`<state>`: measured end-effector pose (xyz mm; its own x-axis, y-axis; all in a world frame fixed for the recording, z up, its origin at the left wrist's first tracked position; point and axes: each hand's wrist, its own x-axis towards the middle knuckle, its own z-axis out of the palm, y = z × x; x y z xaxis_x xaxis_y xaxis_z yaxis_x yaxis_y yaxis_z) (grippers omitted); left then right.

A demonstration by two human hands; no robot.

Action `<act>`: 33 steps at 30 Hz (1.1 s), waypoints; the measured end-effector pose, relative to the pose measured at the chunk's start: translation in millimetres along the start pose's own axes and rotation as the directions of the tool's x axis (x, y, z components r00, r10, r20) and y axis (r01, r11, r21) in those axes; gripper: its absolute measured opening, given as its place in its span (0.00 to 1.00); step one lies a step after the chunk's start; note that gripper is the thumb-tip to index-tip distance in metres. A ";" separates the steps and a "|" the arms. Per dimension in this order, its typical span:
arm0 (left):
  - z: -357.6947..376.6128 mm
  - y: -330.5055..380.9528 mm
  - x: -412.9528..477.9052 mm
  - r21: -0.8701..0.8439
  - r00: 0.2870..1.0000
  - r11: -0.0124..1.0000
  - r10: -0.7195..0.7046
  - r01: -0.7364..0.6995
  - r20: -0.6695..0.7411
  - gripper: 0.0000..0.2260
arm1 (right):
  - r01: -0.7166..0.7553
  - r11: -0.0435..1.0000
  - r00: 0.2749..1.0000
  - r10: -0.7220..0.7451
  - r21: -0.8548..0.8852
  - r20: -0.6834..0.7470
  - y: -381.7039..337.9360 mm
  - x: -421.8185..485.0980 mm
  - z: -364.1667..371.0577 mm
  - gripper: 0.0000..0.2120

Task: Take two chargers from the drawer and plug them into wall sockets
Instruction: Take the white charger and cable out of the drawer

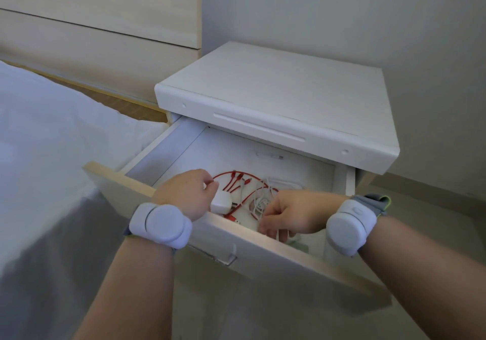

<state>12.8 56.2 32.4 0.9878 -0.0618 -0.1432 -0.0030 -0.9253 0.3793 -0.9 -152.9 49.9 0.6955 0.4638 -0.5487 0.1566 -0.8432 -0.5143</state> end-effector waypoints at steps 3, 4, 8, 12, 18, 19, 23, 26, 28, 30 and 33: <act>-4.8 -10.4 1.3 -0.063 0.993 0.997 -0.039 0.046 0.113 0.11 | 0.028 0.998 0.997 -0.033 -0.065 -0.073 -6.4 18.2 -1.0 0.10; -6.1 -14.0 2.1 -0.088 0.991 0.994 -0.051 0.063 0.127 0.11 | 0.033 0.992 0.992 -0.047 -0.121 -0.114 -8.2 26.8 -1.5 0.10; -8.6 -26.0 8.3 -0.071 0.990 0.989 -0.122 0.128 0.074 0.15 | 0.012 0.953 0.979 -0.073 -0.301 -0.191 -20.4 66.2 5.3 0.17; -6.3 -33.8 13.2 -0.078 0.986 0.986 -0.138 0.146 0.094 0.16 | 0.009 0.929 0.993 -0.052 -0.370 -0.106 -28.9 105.2 27.2 0.31; -0.3 -34.2 16.8 -0.092 0.986 0.987 -0.120 0.130 0.112 0.16 | 0.015 0.899 0.987 -0.084 -0.438 -0.139 -31.9 129.3 52.3 0.22; 0.5 -34.3 17.8 -0.092 0.987 0.987 -0.118 0.128 0.112 0.16 | 0.028 0.905 0.979 -0.111 -0.425 -0.172 -30.5 128.5 51.6 0.20; 0.8 -29.2 19.7 -0.114 0.987 0.985 -0.118 0.131 0.112 0.21 | 0.092 0.970 0.928 -0.165 -0.225 -0.333 -25.3 111.6 32.2 0.18; -0.5 -9.8 15.1 -0.219 0.988 0.970 -0.074 0.102 0.132 0.25 | 0.188 0.982 0.880 -0.156 0.027 -0.450 -26.0 88.7 10.1 0.19; -1.0 7.9 9.0 -0.380 0.991 0.924 0.014 0.038 0.133 0.19 | 0.253 0.963 0.849 -0.174 0.094 -0.499 -25.4 76.5 1.4 0.20; -1.5 20.2 5.3 -0.532 0.995 0.846 0.032 0.026 0.099 0.12 | 0.290 0.947 0.845 -0.186 0.139 -0.501 -21.8 67.2 -3.2 0.24; 0.0 24.0 5.4 -0.596 0.999 0.802 -0.014 0.037 0.043 0.11 | 0.203 0.965 0.885 -0.106 0.169 -0.454 -1.5 52.0 -8.8 0.32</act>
<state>18.1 33.7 40.8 0.9800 -0.0651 -0.1878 0.1271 -0.5212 0.8439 41.2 -129.9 27.9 0.9171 0.3763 -0.1314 0.1734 -0.6734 -0.7186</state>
